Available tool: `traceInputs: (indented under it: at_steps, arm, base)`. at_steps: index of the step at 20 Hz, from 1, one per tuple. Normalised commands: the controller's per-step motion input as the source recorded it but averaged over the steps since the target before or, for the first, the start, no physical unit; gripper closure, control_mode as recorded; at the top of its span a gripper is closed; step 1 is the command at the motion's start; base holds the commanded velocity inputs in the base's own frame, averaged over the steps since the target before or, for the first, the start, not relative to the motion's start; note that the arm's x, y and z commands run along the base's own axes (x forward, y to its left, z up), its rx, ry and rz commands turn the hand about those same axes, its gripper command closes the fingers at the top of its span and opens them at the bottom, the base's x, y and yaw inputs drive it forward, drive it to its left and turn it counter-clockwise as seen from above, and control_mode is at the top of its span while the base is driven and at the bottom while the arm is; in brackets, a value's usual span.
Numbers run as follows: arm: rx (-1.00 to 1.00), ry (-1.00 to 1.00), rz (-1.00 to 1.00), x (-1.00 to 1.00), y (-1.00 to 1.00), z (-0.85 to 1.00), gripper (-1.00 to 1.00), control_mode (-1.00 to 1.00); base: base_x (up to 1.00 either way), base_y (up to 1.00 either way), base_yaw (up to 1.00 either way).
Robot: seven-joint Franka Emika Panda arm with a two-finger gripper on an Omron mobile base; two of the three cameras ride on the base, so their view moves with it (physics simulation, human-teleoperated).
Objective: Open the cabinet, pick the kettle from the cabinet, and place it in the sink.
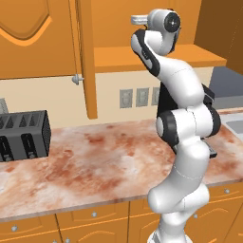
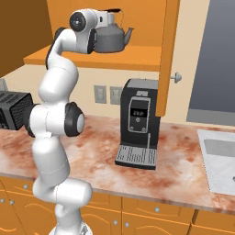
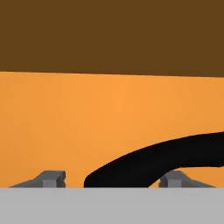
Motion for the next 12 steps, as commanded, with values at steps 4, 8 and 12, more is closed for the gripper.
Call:
traceInputs:
  at_steps: [4,8,12]
  arm:
    - [0.02,0.0,0.0,0.05,0.01,-0.04,1.0,-1.0]
    - [0.0,0.0,0.0,0.0,0.0,-0.06,1.0,-1.0]
    - [0.0,0.0,0.0,0.0,0.0,-0.04,1.0,-1.0]
  base:
    - [0.0,0.0,0.0]
    - [0.0,0.0,0.0]
    - [0.0,0.0,0.0]
